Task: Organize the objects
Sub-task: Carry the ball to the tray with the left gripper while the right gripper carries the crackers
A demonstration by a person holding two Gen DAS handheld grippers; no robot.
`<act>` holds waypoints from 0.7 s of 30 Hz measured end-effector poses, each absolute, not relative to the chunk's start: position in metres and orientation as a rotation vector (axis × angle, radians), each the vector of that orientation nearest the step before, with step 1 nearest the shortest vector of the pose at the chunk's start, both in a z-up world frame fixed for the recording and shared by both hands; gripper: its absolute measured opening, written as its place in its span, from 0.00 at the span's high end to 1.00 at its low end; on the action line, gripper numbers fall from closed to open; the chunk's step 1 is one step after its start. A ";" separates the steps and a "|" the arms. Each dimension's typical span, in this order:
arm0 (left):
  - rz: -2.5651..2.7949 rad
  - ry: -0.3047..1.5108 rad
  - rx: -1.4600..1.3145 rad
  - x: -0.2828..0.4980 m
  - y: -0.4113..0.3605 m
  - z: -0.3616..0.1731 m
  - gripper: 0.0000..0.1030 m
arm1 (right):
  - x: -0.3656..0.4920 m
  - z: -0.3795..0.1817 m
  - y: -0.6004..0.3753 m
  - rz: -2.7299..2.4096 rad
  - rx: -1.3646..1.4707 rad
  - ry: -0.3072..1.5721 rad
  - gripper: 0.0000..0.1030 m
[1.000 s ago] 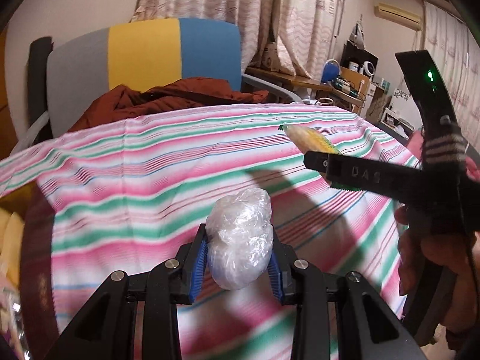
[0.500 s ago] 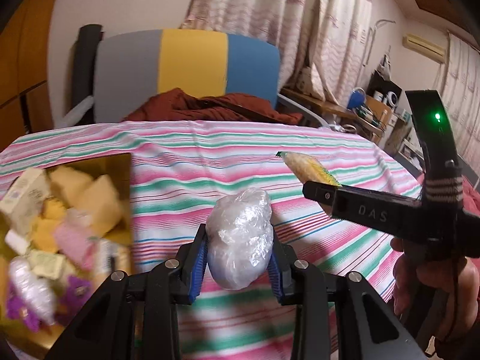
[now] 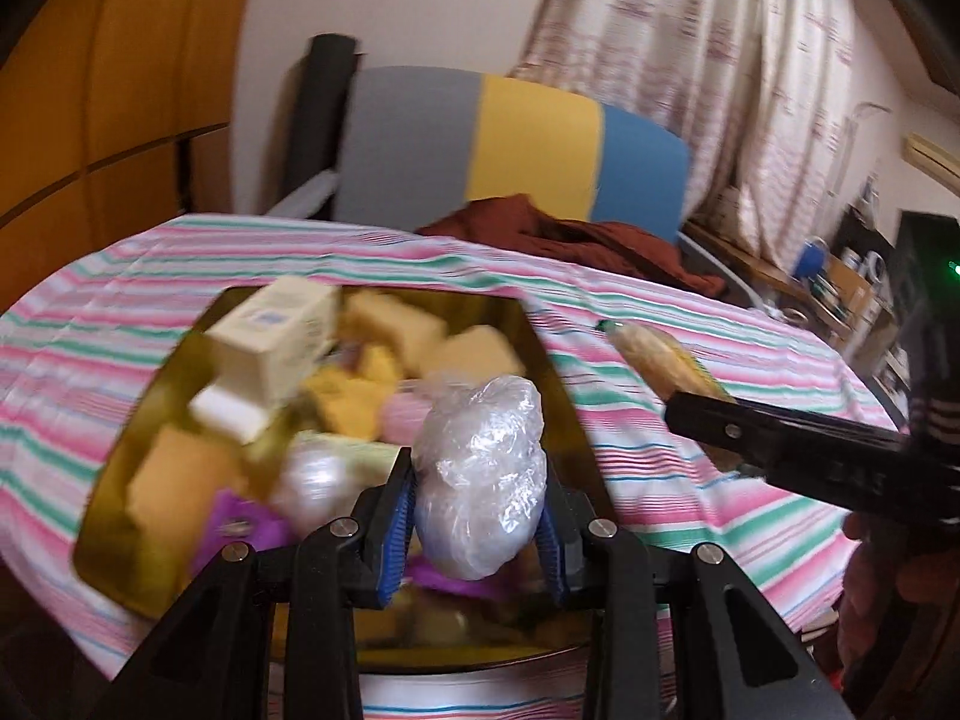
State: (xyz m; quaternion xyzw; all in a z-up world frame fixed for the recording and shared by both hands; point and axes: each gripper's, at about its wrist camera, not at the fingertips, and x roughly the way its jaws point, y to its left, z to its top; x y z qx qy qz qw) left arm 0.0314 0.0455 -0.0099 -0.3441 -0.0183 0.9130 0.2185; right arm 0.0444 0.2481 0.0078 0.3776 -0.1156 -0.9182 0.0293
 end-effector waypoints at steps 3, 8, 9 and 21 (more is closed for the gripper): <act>2.563 -0.071 -0.968 0.026 0.027 -0.013 0.66 | 0.037 0.007 0.228 -2.786 1.163 -0.334 0.52; 2.586 -0.094 -0.992 0.011 0.007 -0.017 0.66 | 0.026 0.004 0.200 -2.701 1.173 -0.319 0.52; 2.589 -0.090 -0.996 0.008 0.004 -0.017 0.66 | 0.024 0.004 0.196 -2.690 1.176 -0.311 0.52; 2.648 -0.077 -1.117 -0.036 -0.012 -0.027 0.50 | -0.006 -0.007 0.161 -2.662 1.199 -0.332 0.46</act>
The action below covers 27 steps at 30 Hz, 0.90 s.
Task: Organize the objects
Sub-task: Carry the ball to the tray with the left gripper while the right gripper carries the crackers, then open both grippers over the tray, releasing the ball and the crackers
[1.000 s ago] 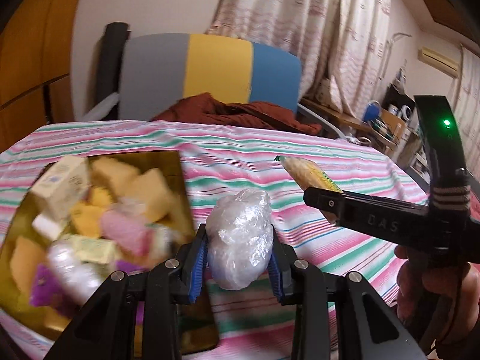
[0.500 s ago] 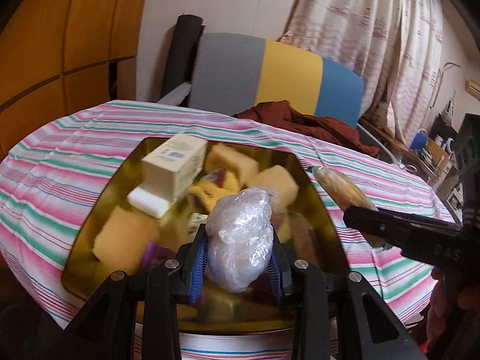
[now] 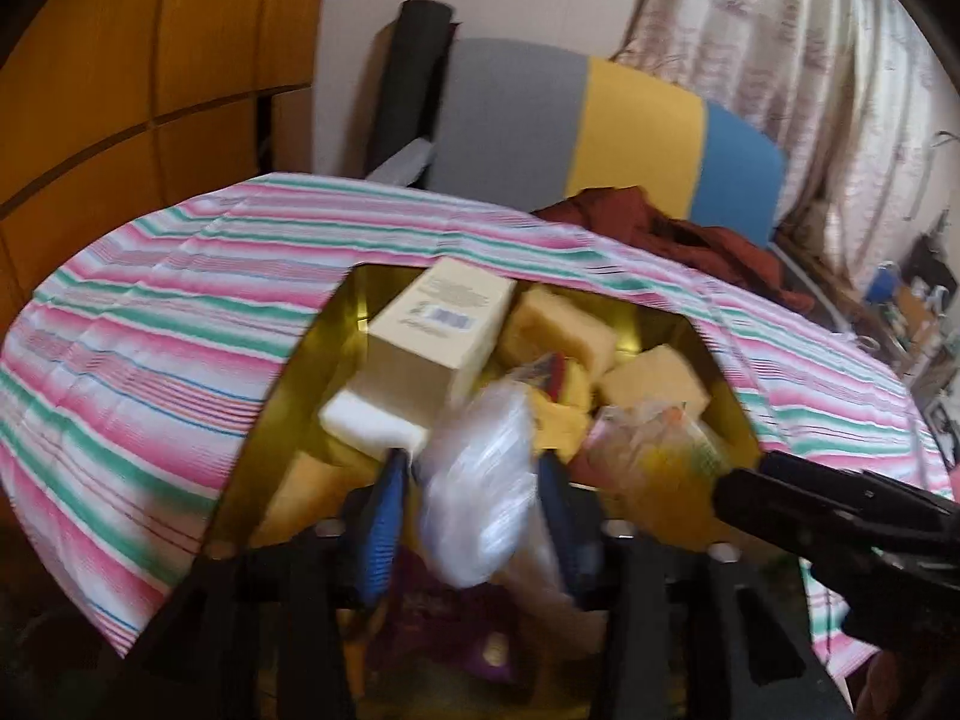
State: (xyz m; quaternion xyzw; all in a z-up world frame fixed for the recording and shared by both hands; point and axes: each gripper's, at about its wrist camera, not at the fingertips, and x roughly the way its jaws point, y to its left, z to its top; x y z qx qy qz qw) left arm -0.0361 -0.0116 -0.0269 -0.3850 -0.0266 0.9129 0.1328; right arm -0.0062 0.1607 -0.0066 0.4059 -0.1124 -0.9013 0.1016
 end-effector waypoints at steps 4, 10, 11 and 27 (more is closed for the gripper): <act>2.673 -0.130 -1.094 -0.028 -0.023 -0.023 0.44 | -0.006 -0.005 0.165 -2.661 1.188 -0.369 0.37; 2.693 -0.298 -1.059 -0.015 -0.047 -0.020 0.44 | -0.004 -0.010 0.170 -2.663 1.248 -0.299 0.57; 2.697 -0.308 -1.059 -0.015 -0.049 -0.020 0.44 | -0.006 -0.014 0.168 -2.658 1.270 -0.264 0.60; 2.710 -0.148 -1.078 0.003 -0.027 -0.017 0.44 | -0.065 -0.054 0.158 -2.562 1.448 -0.196 0.75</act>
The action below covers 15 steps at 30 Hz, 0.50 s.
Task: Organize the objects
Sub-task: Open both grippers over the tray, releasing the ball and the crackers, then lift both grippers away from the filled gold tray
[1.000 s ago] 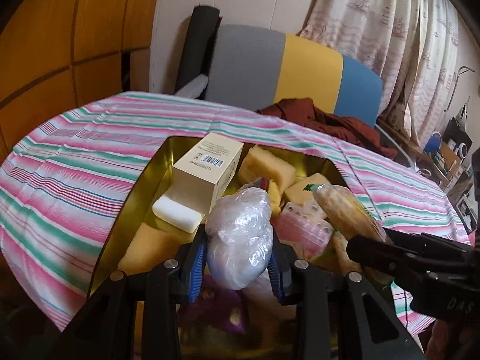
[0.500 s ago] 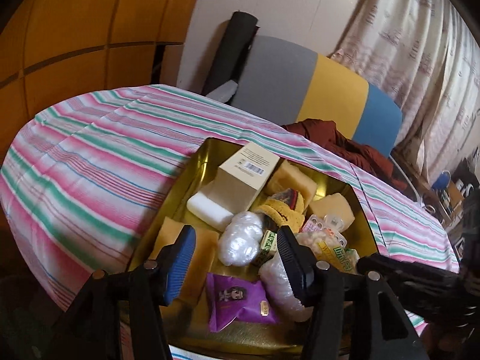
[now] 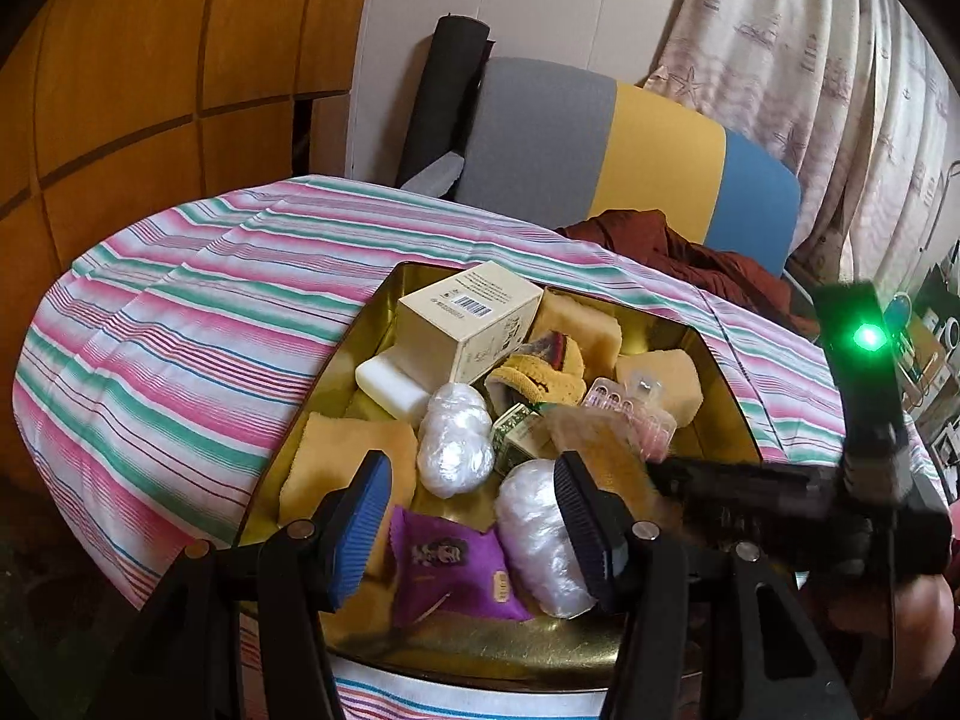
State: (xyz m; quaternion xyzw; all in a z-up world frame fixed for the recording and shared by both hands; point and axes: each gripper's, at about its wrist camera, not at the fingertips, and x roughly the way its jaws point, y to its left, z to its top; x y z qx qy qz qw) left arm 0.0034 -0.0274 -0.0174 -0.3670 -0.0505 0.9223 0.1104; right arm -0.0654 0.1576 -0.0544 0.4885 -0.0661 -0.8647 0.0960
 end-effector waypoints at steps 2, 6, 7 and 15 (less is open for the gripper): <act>2.711 -0.158 -1.071 0.005 -0.028 -0.015 0.44 | -0.055 -0.056 0.152 -2.524 1.449 -0.171 0.75; 2.725 -0.188 -1.057 0.011 -0.032 -0.009 0.44 | -0.038 -0.045 0.158 -2.537 1.395 -0.197 0.75; 2.735 -0.190 -1.057 0.012 -0.032 -0.007 0.44 | -0.034 -0.038 0.164 -2.558 1.364 -0.227 0.72; 2.835 -0.007 -1.122 0.018 -0.012 0.005 0.44 | -0.011 0.005 0.197 -2.682 1.260 -0.323 0.55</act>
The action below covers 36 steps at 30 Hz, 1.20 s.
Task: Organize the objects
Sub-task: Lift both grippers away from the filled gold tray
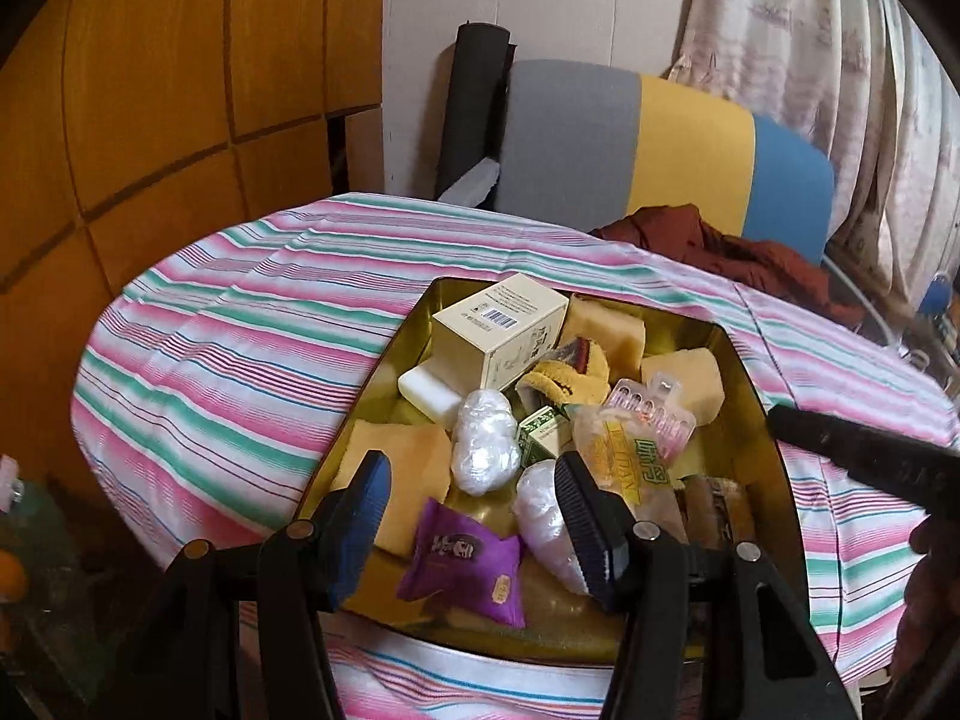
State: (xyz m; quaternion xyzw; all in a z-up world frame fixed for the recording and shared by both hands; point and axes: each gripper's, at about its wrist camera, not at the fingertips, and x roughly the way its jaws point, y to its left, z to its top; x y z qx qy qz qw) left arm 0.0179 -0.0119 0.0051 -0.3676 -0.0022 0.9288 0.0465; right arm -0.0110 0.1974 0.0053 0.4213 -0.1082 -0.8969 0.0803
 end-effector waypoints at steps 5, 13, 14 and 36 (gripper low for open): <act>2.848 0.012 -1.110 0.024 -0.008 0.016 0.44 | -0.007 0.015 0.200 -2.749 1.266 -0.318 0.41; 2.932 0.010 -1.193 0.024 -0.020 0.022 0.44 | 0.002 0.014 0.165 -2.785 1.280 -0.158 0.03; 2.930 0.012 -1.218 0.023 -0.022 0.021 0.44 | 0.003 0.016 0.161 -2.794 1.267 -0.146 0.02; 2.927 0.091 -1.251 0.026 -0.020 0.025 0.44 | 0.002 0.015 0.152 -2.902 1.313 -0.091 0.00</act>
